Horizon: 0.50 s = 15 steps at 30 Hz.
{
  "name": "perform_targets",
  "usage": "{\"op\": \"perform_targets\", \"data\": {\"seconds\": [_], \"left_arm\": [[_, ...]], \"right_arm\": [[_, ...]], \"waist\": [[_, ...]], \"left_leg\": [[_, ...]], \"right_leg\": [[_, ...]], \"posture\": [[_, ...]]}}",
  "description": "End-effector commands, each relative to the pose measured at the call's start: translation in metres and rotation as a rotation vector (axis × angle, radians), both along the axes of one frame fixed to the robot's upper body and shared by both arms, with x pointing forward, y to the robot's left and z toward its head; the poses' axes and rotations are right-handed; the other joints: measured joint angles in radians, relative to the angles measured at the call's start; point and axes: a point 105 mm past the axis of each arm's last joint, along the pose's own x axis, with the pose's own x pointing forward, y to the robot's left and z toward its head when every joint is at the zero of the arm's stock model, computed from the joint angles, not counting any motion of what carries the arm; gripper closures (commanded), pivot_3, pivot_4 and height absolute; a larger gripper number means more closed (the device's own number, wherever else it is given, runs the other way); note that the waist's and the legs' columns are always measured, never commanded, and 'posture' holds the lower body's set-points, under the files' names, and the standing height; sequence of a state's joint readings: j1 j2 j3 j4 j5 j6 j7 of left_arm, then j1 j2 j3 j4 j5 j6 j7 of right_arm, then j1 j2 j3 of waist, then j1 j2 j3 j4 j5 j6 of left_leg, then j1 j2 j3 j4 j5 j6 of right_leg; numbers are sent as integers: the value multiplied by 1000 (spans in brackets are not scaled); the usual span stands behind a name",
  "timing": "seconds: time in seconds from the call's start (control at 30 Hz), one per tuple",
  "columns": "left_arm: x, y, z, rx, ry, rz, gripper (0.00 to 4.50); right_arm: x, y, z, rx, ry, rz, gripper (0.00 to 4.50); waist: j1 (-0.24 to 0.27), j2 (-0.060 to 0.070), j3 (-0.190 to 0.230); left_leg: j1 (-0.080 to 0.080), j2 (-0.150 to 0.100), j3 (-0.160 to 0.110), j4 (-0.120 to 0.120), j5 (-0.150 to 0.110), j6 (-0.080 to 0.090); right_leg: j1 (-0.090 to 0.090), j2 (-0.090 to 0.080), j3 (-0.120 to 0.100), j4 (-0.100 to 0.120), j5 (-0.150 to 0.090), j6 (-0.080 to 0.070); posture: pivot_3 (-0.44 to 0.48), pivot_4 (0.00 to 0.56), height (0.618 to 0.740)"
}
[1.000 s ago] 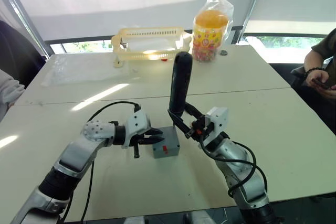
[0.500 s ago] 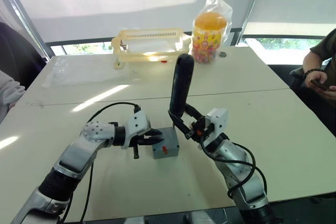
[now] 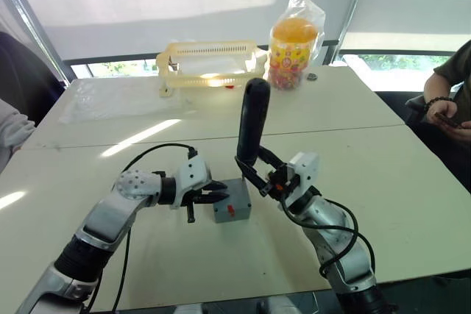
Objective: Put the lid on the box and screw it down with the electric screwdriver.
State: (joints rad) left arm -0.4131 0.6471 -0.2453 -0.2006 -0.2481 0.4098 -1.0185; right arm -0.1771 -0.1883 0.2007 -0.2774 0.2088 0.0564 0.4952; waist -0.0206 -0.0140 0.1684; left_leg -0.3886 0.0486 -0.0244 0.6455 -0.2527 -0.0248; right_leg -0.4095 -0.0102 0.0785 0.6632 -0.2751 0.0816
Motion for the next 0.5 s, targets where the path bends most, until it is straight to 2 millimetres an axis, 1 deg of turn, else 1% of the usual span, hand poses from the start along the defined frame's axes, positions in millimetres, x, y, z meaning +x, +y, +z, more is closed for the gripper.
{"op": "perform_targets", "data": {"seconds": [0.03, 0.27, 0.5], "left_arm": [[-2, 3, -18, 53, 52, 20, 3565], [-2, 3, -18, 55, 48, 21, 3565], [-3, 3, -18, 58, 48, 22, 3565]], "right_arm": [[-2, 9, -30, -74, 106, 57, 2768], [3, 6, -36, -107, 109, 51, 2768], [7, 3, -34, -106, 95, 31, 2768]], "waist": [[0, 0, -1], [0, -1, -4], [0, -1, -4]], "left_leg": [[0, 0, 0, 0, 0, 0], [1, 0, 0, -1, 0, 0], [1, 0, 0, 0, 0, 0]], "right_leg": [[0, 0, 0, 0, 0, 0], [1, 0, 0, 0, -1, 0], [1, 0, 0, 0, -1, -1]], "posture": [[0, 150, 740], [0, 150, 740], [0, 150, 740]]}}
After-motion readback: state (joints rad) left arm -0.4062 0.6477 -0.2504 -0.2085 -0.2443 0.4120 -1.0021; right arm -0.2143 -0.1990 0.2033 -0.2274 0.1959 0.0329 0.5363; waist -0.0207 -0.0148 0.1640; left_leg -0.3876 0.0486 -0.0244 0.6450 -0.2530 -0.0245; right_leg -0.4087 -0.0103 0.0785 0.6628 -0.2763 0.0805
